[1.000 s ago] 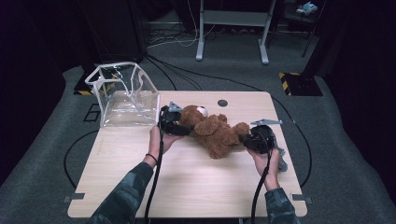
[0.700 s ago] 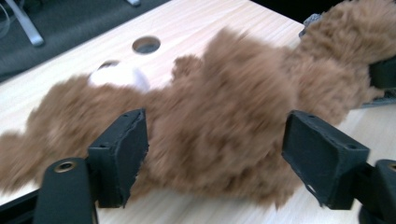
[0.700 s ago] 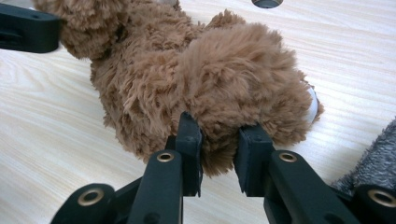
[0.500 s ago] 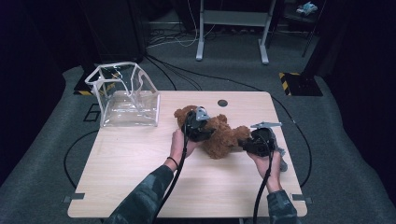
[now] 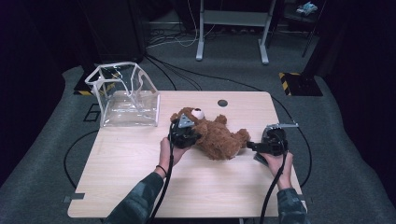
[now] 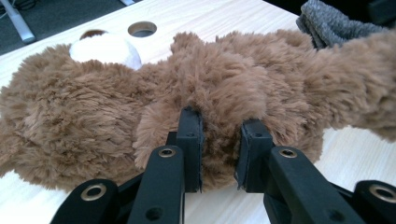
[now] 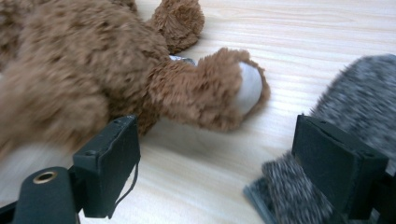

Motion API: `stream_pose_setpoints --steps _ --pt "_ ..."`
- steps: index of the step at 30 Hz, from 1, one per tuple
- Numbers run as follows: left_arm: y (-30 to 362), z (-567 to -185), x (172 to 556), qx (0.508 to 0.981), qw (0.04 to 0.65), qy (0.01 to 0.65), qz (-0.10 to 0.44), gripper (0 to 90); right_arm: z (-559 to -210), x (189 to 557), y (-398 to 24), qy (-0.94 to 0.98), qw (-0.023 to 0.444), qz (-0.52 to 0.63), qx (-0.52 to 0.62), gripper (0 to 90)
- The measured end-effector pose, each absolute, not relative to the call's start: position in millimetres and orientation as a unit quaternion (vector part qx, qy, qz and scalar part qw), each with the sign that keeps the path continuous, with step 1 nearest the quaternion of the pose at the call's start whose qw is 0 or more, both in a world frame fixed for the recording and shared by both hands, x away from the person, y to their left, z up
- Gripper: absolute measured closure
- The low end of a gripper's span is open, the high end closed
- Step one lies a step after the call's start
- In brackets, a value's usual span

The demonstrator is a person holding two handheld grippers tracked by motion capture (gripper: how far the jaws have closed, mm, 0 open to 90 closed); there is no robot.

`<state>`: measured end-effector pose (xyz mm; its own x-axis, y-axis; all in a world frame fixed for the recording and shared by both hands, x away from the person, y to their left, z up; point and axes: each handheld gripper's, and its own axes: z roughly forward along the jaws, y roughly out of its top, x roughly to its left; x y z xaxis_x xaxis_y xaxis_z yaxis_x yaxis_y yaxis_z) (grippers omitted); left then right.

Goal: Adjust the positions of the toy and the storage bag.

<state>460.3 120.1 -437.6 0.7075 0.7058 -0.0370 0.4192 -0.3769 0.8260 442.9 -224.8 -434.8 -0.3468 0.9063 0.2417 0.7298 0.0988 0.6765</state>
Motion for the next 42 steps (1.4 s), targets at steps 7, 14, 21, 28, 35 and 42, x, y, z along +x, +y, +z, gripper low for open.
stream_pose_setpoints --steps 7,14,21,28,35,42 --pt "134 -446 453 0.813 0.437 0.353 0.156 74.2 -447 479 -207 0.758 0.099 0.337 0.55 13.0" --pt "138 -452 451 0.812 0.437 0.357 0.151 74.1 -472 513 -189 0.783 0.054 0.297 0.543 12.0" --pt "139 -453 453 0.81 0.438 0.36 0.15 74.1 -489 517 -178 0.798 0.048 0.275 0.534 18.8" --pt "135 -452 452 0.811 0.435 0.356 0.161 74.3 -491 513 -171 0.819 0.075 0.26 0.506 40.2" --pt "139 -443 453 0.803 0.441 0.358 0.179 77.9 -483 511 -170 0.81 0.081 0.262 0.518 63.8" --pt "150 -424 461 0.797 0.446 0.358 0.196 80.5 -458 500 -179 0.791 0.146 0.292 0.518 67.1"
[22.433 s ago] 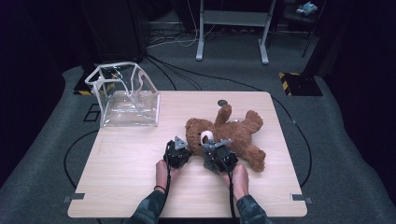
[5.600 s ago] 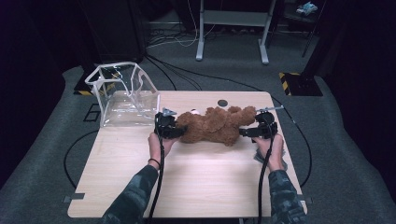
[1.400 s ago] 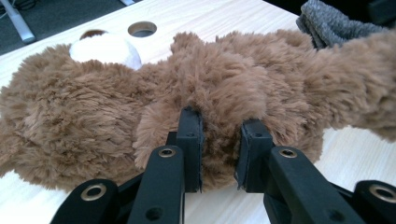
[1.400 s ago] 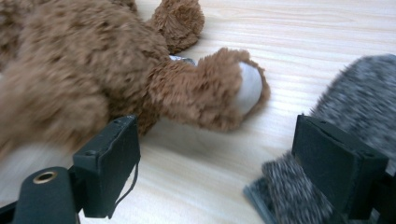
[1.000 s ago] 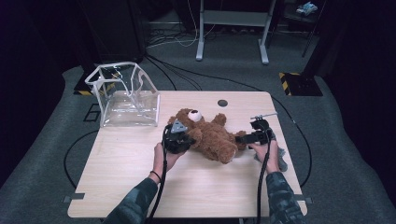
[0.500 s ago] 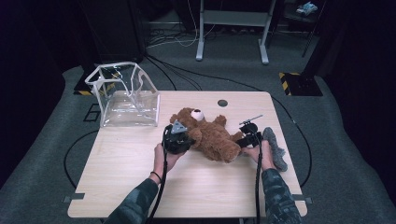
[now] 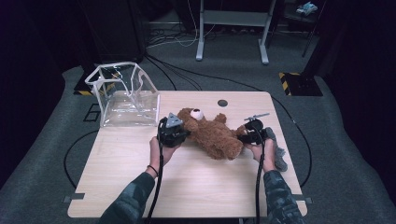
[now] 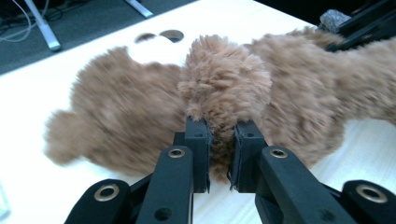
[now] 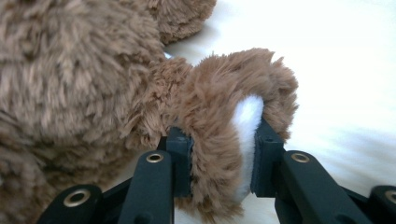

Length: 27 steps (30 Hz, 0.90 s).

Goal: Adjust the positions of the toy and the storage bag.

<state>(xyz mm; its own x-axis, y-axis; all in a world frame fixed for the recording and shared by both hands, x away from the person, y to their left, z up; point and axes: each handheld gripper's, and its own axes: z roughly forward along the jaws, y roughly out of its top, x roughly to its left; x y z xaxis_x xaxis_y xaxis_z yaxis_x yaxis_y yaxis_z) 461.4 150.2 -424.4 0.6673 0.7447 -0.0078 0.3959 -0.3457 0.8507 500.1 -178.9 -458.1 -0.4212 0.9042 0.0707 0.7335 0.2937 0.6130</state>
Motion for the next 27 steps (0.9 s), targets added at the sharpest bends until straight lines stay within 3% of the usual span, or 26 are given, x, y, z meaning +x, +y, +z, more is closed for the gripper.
stream_pose_setpoints --steps 14,27 --pt "146 -398 479 0.799 0.449 0.327 0.23 81.5 -398 467 -199 0.757 0.246 0.336 0.503 67.0" --pt "145 -398 494 0.806 0.433 0.328 0.235 83.7 -381 429 -197 0.742 0.295 0.346 0.492 67.2"
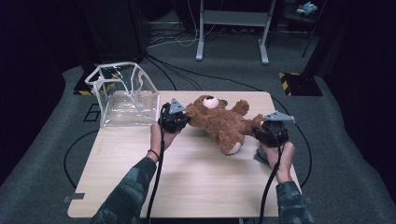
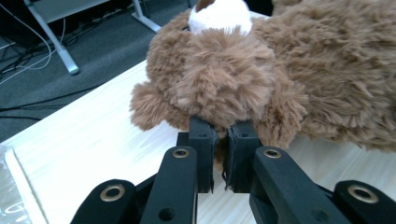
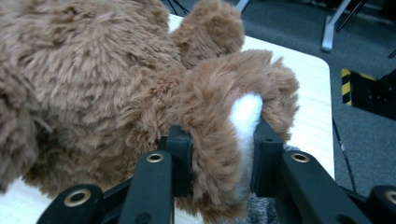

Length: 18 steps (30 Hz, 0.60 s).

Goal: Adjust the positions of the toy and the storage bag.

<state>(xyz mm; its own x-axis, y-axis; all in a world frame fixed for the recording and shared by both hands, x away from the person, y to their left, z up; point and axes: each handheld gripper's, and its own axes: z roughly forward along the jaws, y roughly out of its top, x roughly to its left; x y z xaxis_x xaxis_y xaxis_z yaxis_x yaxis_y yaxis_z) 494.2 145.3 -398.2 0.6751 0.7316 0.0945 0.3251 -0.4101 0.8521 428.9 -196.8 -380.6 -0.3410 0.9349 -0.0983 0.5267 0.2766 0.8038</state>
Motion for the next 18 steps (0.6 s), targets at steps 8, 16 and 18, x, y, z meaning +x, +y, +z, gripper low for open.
stream_pose_setpoints --steps 8,16,18 --pt "152 -394 505 0.809 0.419 0.338 0.236 83.9 -383 401 -178 0.742 0.3 0.355 0.484 67.1" --pt "155 -413 517 0.824 0.376 0.359 0.225 83.8 -403 377 -151 0.759 0.275 0.357 0.471 66.9" --pt "156 -420 520 0.827 0.365 0.368 0.219 83.8 -414 374 -145 0.766 0.262 0.354 0.468 66.2"
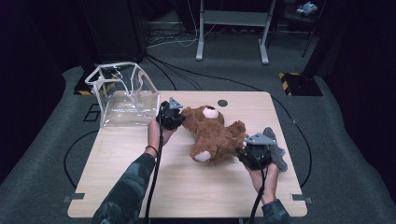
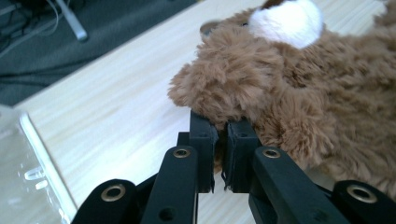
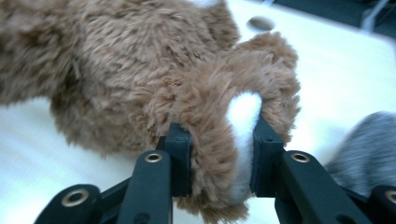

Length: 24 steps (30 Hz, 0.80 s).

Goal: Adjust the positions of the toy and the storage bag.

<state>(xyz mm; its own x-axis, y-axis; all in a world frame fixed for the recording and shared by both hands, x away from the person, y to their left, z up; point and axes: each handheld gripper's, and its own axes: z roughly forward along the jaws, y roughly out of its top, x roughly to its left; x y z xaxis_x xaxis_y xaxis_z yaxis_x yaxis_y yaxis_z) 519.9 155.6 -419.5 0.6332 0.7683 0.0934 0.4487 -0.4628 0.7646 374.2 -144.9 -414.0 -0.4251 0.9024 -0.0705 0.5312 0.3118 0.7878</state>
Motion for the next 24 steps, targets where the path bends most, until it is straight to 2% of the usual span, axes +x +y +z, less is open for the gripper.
stream_pose_setpoints --steps 7,13,14,18,21,24 --pt "170 -446 525 0.82 0.347 0.415 0.189 81.6 -446 370 -125 0.792 0.204 0.366 0.445 58.9" --pt "182 -454 523 0.8 0.359 0.452 0.165 73.7 -448 369 -132 0.775 0.187 0.388 0.462 34.4" --pt "183 -454 522 0.796 0.362 0.458 0.161 70.1 -448 368 -135 0.77 0.184 0.394 0.467 28.7" --pt "186 -450 520 0.788 0.369 0.47 0.149 52.4 -450 360 -151 0.753 0.18 0.419 0.474 15.2" --pt "185 -444 515 0.786 0.372 0.47 0.152 40.8 -451 355 -159 0.743 0.184 0.43 0.478 12.8" --pt "181 -436 508 0.781 0.378 0.469 0.163 34.2 -455 351 -168 0.734 0.183 0.437 0.486 9.1"
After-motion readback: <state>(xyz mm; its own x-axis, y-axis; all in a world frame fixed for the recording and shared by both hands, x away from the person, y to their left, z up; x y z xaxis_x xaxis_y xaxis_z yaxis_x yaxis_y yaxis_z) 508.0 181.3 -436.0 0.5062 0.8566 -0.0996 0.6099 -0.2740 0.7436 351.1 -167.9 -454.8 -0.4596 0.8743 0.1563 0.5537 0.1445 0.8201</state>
